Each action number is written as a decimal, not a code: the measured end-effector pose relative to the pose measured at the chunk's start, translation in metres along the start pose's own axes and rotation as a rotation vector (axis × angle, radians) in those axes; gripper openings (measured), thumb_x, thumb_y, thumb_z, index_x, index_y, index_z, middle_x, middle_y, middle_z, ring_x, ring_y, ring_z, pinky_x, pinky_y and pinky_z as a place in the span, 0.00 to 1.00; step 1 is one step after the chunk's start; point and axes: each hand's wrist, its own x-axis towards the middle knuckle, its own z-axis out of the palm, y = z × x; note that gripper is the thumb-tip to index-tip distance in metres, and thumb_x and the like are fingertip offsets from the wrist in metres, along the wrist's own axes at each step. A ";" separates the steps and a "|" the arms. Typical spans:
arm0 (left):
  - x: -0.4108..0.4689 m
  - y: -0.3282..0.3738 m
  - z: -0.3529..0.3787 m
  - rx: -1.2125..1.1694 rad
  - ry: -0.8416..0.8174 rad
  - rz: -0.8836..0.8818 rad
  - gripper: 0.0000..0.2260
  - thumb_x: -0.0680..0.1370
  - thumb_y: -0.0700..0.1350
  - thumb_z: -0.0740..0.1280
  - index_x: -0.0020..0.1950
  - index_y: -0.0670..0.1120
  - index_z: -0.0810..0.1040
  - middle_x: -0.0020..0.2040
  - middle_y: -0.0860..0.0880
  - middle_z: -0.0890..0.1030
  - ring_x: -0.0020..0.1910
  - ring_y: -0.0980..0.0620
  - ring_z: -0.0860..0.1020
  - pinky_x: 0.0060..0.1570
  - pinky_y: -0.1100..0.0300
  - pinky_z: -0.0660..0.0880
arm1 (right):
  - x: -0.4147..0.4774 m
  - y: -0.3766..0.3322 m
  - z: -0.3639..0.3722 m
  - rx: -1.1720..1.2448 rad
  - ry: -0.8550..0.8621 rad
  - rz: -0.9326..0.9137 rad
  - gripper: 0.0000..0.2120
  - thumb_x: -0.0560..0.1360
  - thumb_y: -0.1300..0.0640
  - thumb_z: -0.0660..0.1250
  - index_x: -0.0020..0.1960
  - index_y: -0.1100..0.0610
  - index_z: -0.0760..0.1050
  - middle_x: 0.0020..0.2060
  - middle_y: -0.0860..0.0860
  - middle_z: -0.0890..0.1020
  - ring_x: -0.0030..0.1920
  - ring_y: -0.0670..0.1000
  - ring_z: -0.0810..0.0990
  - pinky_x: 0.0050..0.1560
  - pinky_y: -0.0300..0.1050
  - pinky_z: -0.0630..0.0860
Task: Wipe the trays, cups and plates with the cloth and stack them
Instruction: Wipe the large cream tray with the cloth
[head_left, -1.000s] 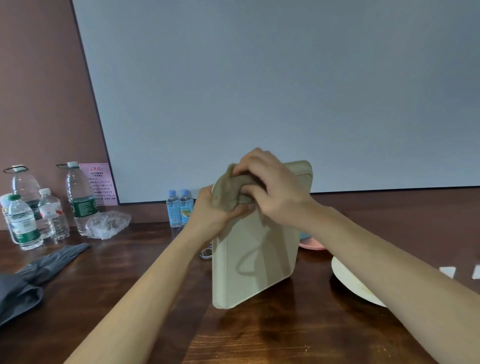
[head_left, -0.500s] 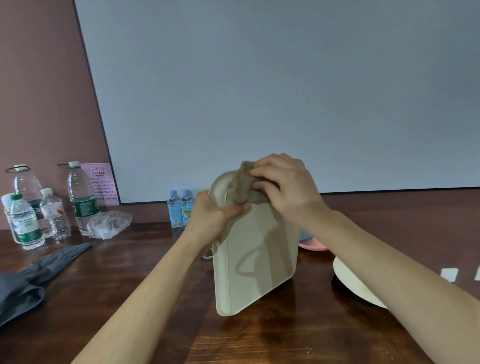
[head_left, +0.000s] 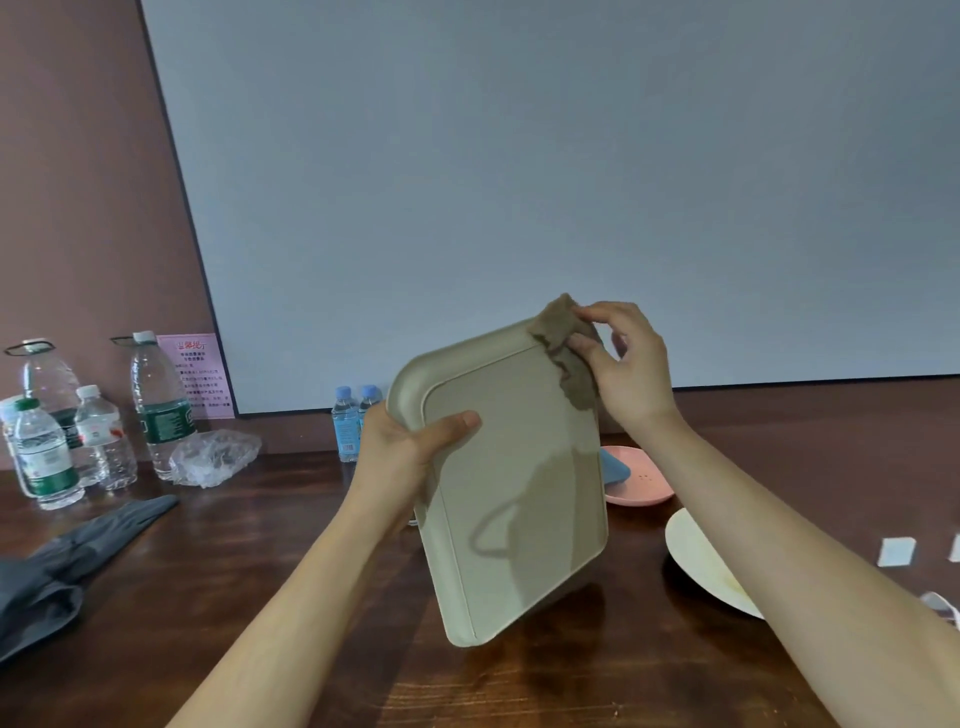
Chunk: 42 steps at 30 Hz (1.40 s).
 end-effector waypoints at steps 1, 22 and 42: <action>0.001 -0.001 0.000 -0.011 -0.004 0.001 0.13 0.76 0.30 0.75 0.60 0.37 0.85 0.54 0.36 0.88 0.51 0.39 0.87 0.52 0.47 0.85 | 0.001 -0.001 -0.001 0.085 -0.015 0.061 0.14 0.79 0.61 0.73 0.55 0.41 0.81 0.60 0.45 0.81 0.63 0.44 0.79 0.68 0.45 0.75; 0.021 0.004 0.003 0.307 -0.279 -0.102 0.13 0.72 0.34 0.81 0.54 0.43 0.87 0.50 0.41 0.89 0.51 0.45 0.87 0.55 0.50 0.83 | -0.025 -0.056 0.027 -0.117 -0.400 -0.485 0.14 0.77 0.69 0.69 0.61 0.59 0.81 0.58 0.49 0.75 0.59 0.51 0.77 0.62 0.41 0.73; -0.016 -0.027 -0.004 0.057 -0.086 -0.184 0.14 0.72 0.29 0.78 0.57 0.35 0.85 0.53 0.34 0.87 0.55 0.30 0.86 0.58 0.38 0.83 | -0.047 -0.040 0.048 -0.126 -0.270 -0.469 0.12 0.77 0.65 0.73 0.58 0.55 0.87 0.53 0.47 0.85 0.54 0.52 0.82 0.57 0.47 0.79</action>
